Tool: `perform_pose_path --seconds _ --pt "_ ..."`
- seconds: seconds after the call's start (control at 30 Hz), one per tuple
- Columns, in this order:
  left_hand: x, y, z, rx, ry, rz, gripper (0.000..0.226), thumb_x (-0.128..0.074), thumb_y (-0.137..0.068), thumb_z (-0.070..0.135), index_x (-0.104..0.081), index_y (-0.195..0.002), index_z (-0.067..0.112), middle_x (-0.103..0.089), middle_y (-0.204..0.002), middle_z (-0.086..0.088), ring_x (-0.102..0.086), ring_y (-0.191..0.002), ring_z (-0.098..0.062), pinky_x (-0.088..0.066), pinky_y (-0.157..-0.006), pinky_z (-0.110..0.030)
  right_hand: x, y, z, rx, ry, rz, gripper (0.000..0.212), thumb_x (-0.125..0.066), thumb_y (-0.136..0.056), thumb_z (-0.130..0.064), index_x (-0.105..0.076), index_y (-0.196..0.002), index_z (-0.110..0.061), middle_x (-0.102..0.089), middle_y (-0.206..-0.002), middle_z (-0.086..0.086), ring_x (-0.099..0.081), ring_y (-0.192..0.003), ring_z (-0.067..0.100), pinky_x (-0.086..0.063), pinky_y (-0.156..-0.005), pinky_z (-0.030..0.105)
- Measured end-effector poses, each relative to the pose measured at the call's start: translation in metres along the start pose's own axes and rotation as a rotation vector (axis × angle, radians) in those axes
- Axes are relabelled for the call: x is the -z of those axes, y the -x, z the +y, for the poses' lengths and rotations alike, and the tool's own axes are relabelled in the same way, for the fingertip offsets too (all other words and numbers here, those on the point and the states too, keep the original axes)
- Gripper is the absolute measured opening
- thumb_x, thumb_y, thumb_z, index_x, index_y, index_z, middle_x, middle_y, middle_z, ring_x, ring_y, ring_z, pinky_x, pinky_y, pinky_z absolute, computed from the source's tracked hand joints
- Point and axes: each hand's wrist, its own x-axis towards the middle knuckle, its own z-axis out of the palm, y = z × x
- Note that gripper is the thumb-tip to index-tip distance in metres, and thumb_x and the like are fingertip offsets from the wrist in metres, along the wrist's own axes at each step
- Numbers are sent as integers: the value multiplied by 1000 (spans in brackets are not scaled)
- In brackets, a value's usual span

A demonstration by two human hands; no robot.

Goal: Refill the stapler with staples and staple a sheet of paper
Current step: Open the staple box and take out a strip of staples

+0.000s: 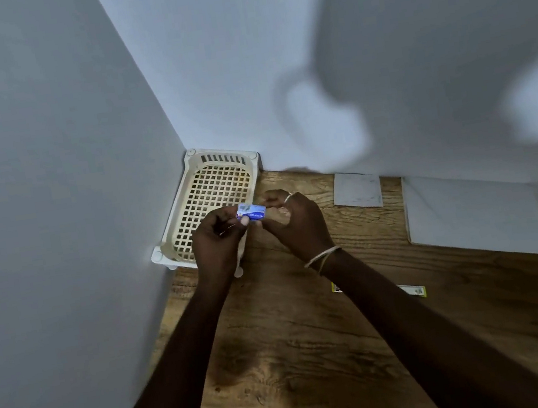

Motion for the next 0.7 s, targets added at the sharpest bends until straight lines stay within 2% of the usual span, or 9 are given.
perform_pose_path --seconds 0.1,0.2,0.27,0.33,0.5,0.6,0.7 --pt "-22 14 10 14 188 -63 28 -80 -80 1 -70 -107 0 -78 -96 -6 -74 -94 -17 -58 -82 -29 31 17 4 -33 -88 34 43 -83 -73 -26 -68 -113 -24 -73 -106 -9 -68 -95 3 -53 -86 28" --pt "-41 28 19 -12 329 -160 26 -79 -80 -2 -67 -102 3 -75 -92 -13 -73 -93 -30 -59 -84 -38 58 32 5 -75 -122 42 48 -84 -74 -35 -66 -117 -25 -73 -105 -13 -66 -97 -4 -49 -85 17" --pt "-52 38 24 -28 382 -215 25 -78 -80 -4 -65 -100 4 -75 -97 -19 -73 -94 -38 -59 -87 -46 73 41 5 -92 -133 53 50 -85 -73 -37 -65 -118 -26 -74 -102 -14 -66 -97 -6 -46 -82 11" --pt "-59 45 27 -43 388 -230 25 -79 -81 -3 -64 -99 3 -74 -100 -22 -73 -94 -37 -59 -84 -44 87 50 4 -110 -153 63 50 -85 -73 -37 -65 -118 -28 -74 -100 -16 -65 -96 -7 -44 -78 8" --pt "-78 64 32 -68 404 -271 19 -75 -84 -5 -63 -93 6 -75 -90 -6 -73 -89 -20 -57 -76 -30 112 71 4 -158 -242 108 45 -85 -74 -36 -67 -115 -31 -73 -101 -19 -68 -94 -1 -55 -78 25" --pt "-86 77 35 -45 417 -253 17 -75 -84 -2 -66 -90 10 -74 -85 -6 -71 -86 -19 -57 -76 -32 122 81 6 -175 -271 133 41 -85 -75 -34 -69 -112 -33 -73 -103 -20 -69 -92 2 -59 -79 31" --pt "-90 84 38 -45 446 -254 15 -73 -86 -2 -64 -90 9 -71 -89 -12 -69 -86 -19 -55 -78 -32 129 89 9 -186 -295 149 40 -85 -76 -34 -70 -113 -32 -74 -104 -17 -70 -92 4 -60 -80 35"
